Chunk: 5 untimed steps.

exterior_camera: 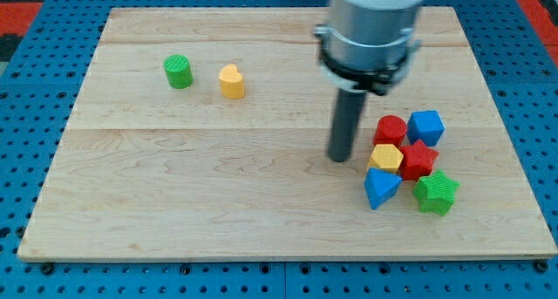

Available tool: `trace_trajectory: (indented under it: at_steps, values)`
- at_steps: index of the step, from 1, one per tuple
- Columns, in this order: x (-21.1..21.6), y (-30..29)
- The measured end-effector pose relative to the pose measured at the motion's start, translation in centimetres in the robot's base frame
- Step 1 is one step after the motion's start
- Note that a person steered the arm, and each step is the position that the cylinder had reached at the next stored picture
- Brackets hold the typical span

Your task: Push the green circle and heart towards the group of blocks at the bottom of the board

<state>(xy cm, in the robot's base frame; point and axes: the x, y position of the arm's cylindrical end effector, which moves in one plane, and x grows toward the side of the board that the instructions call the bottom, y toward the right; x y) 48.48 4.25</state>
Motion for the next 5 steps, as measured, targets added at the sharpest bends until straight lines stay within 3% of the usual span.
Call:
trace_trajectory:
  at_steps: [2, 3, 5]
  values:
    - [-10.1, -25.2]
    - [-16.6, -27.0]
    - [-11.1, -7.7]
